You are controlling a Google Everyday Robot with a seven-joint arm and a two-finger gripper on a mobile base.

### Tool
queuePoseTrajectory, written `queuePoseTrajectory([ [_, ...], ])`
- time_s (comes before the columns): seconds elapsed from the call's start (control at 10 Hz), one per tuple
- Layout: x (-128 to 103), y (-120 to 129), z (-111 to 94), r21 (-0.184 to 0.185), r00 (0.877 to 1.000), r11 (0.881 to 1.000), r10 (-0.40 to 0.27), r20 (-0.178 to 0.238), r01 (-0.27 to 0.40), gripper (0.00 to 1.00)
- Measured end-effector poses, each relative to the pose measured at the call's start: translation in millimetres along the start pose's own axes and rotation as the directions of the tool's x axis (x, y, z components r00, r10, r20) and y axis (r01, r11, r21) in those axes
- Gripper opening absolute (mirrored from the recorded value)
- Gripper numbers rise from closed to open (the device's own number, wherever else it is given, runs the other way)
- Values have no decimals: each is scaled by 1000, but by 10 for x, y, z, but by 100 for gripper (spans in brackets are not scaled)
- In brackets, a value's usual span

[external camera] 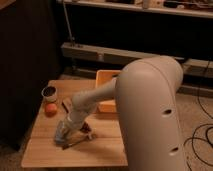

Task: Wipe table surface with sponge

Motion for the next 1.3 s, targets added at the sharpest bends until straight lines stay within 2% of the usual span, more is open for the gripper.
queuePoseTrajectory([
  [0.2,230,5,125,5,1000,1000,0,-22,0,0],
  [0.3,335,51,259,12,999,1000,-11,-47,12,0],
  [0.5,396,223,525,24,995,999,-41,-89,44,0],
  [0.7,339,395,666,32,990,996,-83,-115,87,0],
  [0.9,255,541,652,31,986,991,-126,-110,130,0],
  [1.3,-165,791,549,-14,979,983,-182,-90,181,0],
])
